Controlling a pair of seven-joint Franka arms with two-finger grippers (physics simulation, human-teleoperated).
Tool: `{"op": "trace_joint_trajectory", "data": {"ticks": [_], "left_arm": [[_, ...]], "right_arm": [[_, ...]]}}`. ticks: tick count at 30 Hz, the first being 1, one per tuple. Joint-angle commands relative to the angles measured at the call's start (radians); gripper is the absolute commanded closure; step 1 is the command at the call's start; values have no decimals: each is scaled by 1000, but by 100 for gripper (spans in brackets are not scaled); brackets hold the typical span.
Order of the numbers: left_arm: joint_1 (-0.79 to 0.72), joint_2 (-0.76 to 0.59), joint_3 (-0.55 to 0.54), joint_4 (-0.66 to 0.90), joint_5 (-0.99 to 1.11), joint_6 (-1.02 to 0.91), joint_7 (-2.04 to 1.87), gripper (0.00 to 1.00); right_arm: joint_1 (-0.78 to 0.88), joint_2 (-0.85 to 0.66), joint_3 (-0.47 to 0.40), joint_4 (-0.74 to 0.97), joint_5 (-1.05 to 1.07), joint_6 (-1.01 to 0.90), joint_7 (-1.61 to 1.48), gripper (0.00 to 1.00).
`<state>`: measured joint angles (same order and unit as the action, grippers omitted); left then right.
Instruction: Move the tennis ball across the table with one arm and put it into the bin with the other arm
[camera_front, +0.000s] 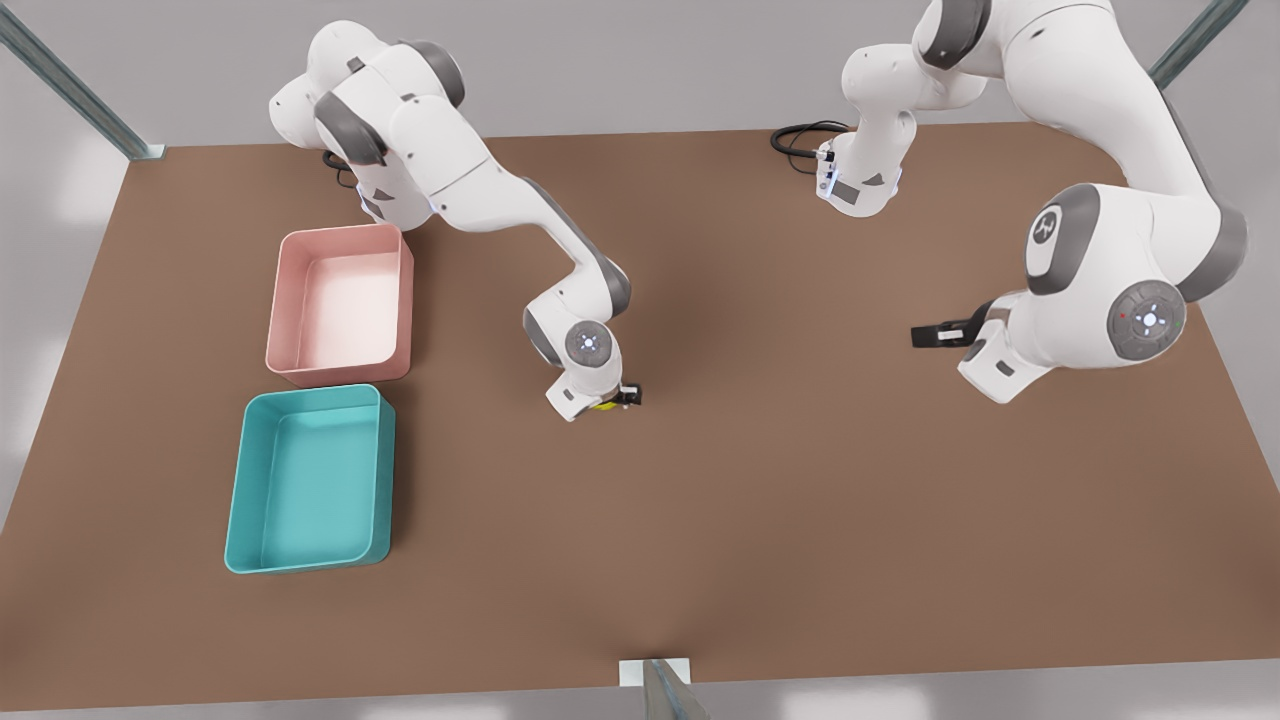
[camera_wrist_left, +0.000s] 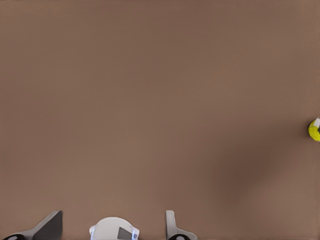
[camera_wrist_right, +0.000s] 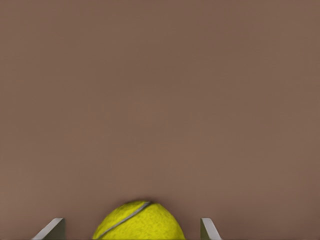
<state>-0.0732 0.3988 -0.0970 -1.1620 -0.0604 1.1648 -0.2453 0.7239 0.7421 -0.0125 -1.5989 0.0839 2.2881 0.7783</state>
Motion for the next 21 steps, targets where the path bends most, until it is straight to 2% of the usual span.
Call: {"op": "trace_joint_trajectory", "data": {"ticks": [1, 3, 11, 14, 18, 21], "left_arm": [[-7, 0, -1, 2, -18, 18, 0, 0], [-19, 0, -30, 8, -15, 18, -8, 0], [-30, 3, -27, 10, -18, 33, -92, 0], [-37, 3, -49, -2, -134, -17, -166, 0], [-34, 8, -66, -13, -128, -48, -161, 0], [-34, 8, -69, -15, -76, -45, -158, 0]], "right_arm": [[0, 2, 0, -1, -7, 16, 68, 0], [9, 3, 2, 1, -7, 19, 70, 0], [32, 5, 2, -55, -9, 45, 65, 0], [32, 5, 2, -61, -9, 47, 62, 0], [32, 5, 2, -56, -9, 47, 62, 16], [29, 2, 2, -50, -9, 47, 62, 18]]}}
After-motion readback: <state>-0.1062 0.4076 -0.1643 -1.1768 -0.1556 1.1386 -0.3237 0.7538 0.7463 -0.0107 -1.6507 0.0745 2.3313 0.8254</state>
